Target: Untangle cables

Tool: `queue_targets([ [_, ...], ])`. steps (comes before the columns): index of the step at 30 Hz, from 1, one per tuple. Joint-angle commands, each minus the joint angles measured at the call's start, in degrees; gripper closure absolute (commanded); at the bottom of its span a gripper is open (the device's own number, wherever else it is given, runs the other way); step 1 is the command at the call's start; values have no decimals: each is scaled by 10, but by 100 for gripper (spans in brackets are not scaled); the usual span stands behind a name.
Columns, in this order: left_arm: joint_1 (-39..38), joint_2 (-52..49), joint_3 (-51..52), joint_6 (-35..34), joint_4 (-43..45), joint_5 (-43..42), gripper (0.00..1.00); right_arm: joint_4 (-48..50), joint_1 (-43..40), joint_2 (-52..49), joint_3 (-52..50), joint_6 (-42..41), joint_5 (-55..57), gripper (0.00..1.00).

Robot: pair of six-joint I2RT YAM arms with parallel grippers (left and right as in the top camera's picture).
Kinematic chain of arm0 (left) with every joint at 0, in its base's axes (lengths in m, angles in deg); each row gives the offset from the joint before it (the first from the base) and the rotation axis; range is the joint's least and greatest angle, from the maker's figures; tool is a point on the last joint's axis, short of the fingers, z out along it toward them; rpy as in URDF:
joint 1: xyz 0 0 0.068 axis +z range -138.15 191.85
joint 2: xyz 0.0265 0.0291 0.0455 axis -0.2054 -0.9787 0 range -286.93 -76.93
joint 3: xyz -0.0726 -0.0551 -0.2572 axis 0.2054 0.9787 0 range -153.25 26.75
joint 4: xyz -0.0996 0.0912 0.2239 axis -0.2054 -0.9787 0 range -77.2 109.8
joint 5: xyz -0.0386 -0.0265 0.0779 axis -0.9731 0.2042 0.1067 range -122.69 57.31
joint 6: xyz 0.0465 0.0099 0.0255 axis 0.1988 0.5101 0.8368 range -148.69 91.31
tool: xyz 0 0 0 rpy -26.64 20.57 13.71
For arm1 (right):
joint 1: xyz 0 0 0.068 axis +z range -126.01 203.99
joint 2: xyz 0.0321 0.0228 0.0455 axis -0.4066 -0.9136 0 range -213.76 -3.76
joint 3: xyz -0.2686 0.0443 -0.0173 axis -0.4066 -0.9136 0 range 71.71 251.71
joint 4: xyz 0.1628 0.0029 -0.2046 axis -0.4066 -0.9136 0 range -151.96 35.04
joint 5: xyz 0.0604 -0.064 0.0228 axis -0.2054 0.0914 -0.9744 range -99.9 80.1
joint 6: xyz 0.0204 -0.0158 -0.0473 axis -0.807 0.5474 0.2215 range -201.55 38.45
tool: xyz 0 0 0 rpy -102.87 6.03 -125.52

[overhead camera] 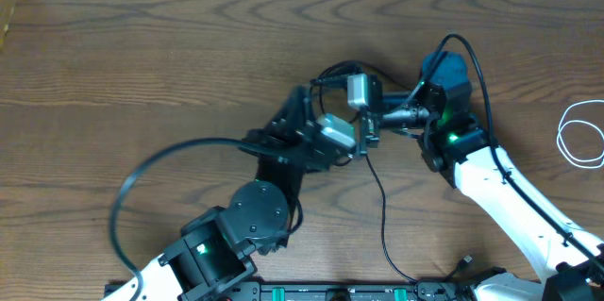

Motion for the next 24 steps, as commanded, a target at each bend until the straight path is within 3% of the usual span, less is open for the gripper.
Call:
queue_targets([
  [1,24,4,-7,-95,21,56,93,21,22,-2,2,-95,56,1],
  [13,54,-7,-7,-122,54,64,92,38,90,-2,2,-115,73,1],
  [24,54,-19,-7,-122,157,211,93,37,125,-2,2,-125,117,1],
])
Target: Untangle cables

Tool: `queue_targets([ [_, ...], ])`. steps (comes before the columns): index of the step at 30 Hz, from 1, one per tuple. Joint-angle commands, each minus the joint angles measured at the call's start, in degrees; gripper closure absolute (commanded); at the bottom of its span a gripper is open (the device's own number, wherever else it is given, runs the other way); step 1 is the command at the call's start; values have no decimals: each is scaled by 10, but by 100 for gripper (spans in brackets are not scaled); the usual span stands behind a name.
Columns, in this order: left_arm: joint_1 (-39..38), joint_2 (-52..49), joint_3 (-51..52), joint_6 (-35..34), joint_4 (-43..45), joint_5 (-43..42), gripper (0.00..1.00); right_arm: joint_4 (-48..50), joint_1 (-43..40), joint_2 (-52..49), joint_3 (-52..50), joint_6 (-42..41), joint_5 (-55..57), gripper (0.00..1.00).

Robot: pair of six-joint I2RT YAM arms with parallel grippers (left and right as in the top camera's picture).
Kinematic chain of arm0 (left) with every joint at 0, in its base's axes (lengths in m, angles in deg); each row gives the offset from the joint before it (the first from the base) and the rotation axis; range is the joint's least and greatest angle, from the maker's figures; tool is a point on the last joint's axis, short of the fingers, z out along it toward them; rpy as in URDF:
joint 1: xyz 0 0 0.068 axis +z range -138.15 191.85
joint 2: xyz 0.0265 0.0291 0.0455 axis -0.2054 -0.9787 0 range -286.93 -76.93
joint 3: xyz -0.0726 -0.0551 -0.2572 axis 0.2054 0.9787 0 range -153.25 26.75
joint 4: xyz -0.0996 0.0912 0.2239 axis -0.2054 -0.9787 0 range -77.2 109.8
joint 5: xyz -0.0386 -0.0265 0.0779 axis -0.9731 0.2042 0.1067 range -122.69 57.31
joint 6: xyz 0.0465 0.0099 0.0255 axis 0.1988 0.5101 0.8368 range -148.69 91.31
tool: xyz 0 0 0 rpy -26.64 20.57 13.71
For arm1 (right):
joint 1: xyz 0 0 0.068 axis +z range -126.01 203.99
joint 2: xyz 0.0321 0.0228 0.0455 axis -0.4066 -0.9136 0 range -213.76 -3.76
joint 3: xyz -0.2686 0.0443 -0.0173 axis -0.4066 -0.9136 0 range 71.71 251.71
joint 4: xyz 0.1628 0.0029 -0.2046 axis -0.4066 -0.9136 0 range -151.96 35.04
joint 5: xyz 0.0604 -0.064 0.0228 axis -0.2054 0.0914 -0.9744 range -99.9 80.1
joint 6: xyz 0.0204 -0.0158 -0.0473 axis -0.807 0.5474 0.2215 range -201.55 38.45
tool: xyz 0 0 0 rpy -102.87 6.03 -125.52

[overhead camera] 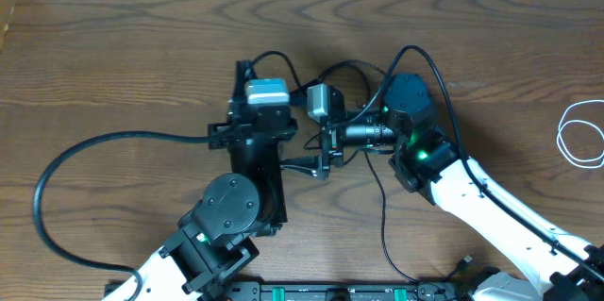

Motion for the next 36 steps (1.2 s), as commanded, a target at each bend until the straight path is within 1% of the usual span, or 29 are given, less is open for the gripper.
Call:
queue_targets([
  [1,3,-5,-7,-11,11,60,93,2,12,-2,2,-12,23,1],
  [7,3,-15,-7,-9,11,60,93,2,18,-2,2,-12,24,1],
  [12,3,-14,-7,-6,10,59,93,2,6,-2,2,-11,42,1],
  [17,3,-14,-7,57,9,59,93,-4,-20,-2,2,-9,41,1],
  [19,3,-14,-7,71,9,59,93,-8,-31,-2,2,-6,32,1],
  [24,3,-14,-7,71,9,47,93,-8,-52,-2,2,6,-28,1],
  [28,3,-15,-7,64,9,4,92,-9,-48,-2,2,6,-73,1],
  [31,3,-17,-7,49,9,-10,93,-9,-37,-2,2,5,-85,1],
  [36,3,-26,-7,49,10,-7,92,-9,-17,-2,2,5,-85,1],
])
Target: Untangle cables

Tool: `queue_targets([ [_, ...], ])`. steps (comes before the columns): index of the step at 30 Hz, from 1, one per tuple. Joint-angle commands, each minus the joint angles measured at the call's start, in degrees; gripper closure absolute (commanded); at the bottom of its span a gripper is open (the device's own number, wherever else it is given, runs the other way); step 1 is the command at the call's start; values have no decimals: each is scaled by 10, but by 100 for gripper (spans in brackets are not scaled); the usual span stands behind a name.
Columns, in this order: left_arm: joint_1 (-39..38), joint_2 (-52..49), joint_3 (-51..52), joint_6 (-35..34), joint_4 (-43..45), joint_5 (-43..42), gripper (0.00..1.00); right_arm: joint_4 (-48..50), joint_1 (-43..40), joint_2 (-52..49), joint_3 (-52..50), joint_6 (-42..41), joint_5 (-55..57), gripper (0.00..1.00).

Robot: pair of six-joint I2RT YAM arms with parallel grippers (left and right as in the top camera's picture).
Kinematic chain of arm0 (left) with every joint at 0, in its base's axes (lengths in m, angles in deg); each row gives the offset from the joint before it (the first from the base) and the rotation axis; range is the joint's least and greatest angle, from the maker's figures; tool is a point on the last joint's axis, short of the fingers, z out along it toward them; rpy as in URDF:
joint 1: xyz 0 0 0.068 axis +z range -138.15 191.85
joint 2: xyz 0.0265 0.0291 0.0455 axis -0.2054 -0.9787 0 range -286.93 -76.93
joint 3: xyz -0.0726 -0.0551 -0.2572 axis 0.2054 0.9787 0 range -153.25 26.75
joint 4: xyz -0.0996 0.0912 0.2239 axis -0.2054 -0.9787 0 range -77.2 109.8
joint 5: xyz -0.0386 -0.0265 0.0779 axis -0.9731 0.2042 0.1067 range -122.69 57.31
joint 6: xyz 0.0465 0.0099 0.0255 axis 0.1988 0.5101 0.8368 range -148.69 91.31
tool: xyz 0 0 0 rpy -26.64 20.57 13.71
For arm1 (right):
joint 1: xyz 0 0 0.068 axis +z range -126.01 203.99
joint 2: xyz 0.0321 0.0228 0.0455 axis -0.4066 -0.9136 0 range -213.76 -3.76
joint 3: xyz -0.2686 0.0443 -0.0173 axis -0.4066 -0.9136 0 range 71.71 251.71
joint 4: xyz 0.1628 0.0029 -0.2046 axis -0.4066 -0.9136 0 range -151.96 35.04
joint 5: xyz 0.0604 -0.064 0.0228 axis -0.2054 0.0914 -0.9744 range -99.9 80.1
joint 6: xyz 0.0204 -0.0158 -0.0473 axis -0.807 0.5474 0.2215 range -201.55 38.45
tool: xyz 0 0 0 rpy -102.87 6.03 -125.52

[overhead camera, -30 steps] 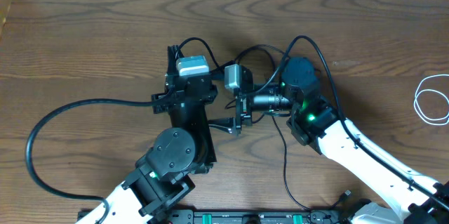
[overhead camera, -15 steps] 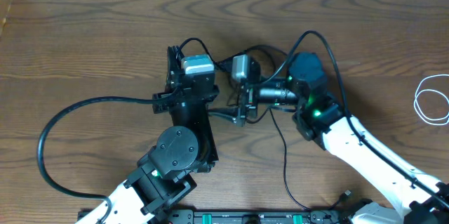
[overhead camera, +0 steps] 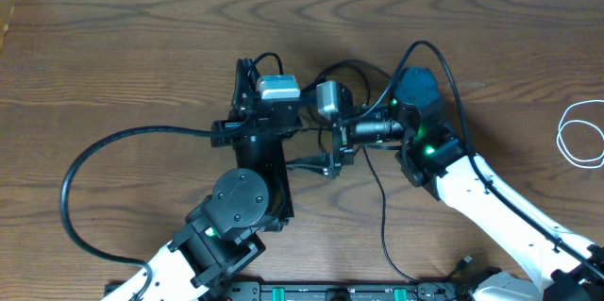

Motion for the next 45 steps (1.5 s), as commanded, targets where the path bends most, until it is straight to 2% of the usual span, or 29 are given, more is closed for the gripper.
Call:
queue_targets([
  [1,3,-7,-7,-12,4,0,92,-1,16,-2,2,5,-19,1],
  [11,17,-10,-7,-73,32,98,93,-4,60,-4,2,3,10,1],
  [13,17,-10,-7,-72,50,113,92,-9,66,-5,2,3,33,11],
  [15,17,-10,-7,-72,61,116,92,-9,71,-7,2,3,48,33],
  [17,17,-10,-7,-72,61,116,93,-9,71,-8,2,3,48,50],
  [18,17,-10,-7,-72,61,116,92,-9,71,-8,2,3,48,65],
  [22,17,-10,-7,-72,61,116,93,-9,71,-8,2,3,48,99],
  [27,17,-10,-7,-72,61,116,92,-8,71,-8,2,6,50,99],
  [28,17,-10,-7,-72,61,116,86,-8,71,-8,2,5,58,99],
  [30,17,-10,-7,-72,61,116,66,-7,71,-8,2,5,79,99],
  [33,17,-10,-7,-72,61,116,24,9,62,-8,2,1,93,99],
  [34,17,-10,-7,-72,61,116,20,21,56,-8,2,-9,94,99],
  [38,17,-10,-7,-72,61,116,13,72,19,-8,2,-61,104,99],
  [45,-14,-9,-7,-72,61,102,12,114,-85,-8,2,-135,149,99],
])
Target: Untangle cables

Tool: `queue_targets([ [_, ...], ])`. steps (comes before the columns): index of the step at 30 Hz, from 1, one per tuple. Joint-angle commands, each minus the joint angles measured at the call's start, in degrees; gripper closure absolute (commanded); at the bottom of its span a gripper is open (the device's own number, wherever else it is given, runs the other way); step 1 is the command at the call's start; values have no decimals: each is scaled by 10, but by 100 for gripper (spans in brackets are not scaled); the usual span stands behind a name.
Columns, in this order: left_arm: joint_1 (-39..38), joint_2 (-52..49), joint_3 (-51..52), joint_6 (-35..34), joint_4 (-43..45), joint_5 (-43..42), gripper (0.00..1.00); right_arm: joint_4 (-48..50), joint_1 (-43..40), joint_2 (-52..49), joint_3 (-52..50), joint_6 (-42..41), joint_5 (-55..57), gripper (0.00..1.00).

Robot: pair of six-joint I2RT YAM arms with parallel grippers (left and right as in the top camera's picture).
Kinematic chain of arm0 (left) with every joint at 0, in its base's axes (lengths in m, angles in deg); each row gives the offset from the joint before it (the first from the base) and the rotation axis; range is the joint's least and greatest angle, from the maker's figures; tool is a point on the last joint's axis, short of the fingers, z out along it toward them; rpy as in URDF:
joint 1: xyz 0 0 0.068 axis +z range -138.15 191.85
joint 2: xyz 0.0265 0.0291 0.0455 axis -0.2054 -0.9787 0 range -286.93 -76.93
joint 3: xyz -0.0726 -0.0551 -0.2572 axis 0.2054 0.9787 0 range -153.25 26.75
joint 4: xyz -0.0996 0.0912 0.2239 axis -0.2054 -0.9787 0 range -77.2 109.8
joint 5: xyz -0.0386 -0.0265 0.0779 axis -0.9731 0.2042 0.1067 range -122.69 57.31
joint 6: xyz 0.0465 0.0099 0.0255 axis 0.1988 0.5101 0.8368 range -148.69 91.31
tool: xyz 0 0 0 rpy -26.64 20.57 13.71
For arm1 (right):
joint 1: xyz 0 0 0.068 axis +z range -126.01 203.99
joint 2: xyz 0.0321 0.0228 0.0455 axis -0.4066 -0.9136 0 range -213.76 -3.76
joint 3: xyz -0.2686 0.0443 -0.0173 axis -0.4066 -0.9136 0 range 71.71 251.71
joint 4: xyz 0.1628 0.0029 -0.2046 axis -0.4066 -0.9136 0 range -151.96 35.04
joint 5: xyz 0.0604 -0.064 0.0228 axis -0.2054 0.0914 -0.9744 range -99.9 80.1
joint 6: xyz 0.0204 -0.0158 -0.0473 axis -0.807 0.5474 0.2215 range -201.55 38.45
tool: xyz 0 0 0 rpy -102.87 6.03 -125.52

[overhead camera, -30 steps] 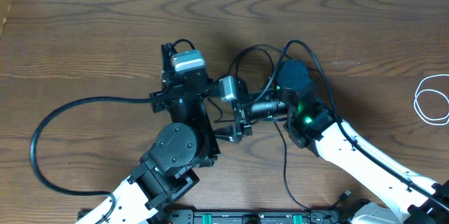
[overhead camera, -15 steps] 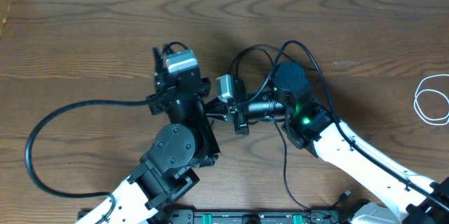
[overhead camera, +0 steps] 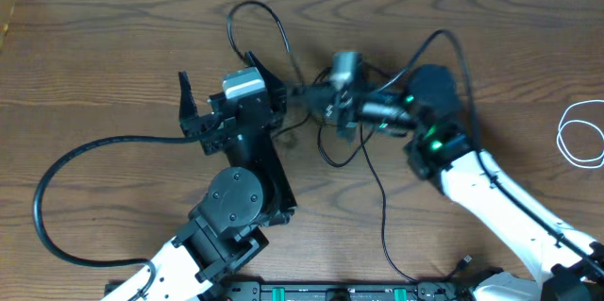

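Only the overhead view is given. A thin black cable point(overhead camera: 257, 10) arcs in a loop at the back of the table, runs down toward my right gripper point(overhead camera: 319, 103), curls in a small loop point(overhead camera: 328, 158) and trails to the front edge. The right gripper is motion-blurred; its fingers look shut on the cable next to its silver wrist camera. My left gripper point(overhead camera: 219, 76) points to the back left with its fingers point(overhead camera: 183, 88) spread wide. It is open and holds nothing, and the cable loop rises just behind it.
A coiled white cable point(overhead camera: 581, 137) lies at the far right edge. The left arm's thick black hose point(overhead camera: 66, 169) sweeps over the left half of the wooden table point(overhead camera: 113, 46). A pale wall strip runs along the back.
The left gripper has turned to the back left and now stands wide open. The right gripper has shifted back and slightly right. The cable loop behind the left gripper is much larger.
Both grippers were pressed together at the table's centre. Then the left gripper was to the left, pointing back, with the right gripper beside it and a small cable loop at its tips. That held, and now the left gripper is open and the loop is wide.
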Motion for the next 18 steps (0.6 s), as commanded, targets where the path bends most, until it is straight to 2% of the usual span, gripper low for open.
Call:
queue_targets([
  [1,-28,2,-7,-3,2,-15,12,20,-47,-4,2,-54,26,99],
  [5,-75,1,-7,-3,-29,-61,12,69,-106,-4,2,-87,26,99],
  [9,-97,0,-7,-3,-31,-61,12,153,-162,-4,2,-131,26,99],
  [13,-99,0,-7,-3,-60,-61,12,232,-227,-4,2,-132,51,99],
  [18,-99,0,-7,-3,-119,-61,12,217,-302,-4,2,-99,93,99],
])
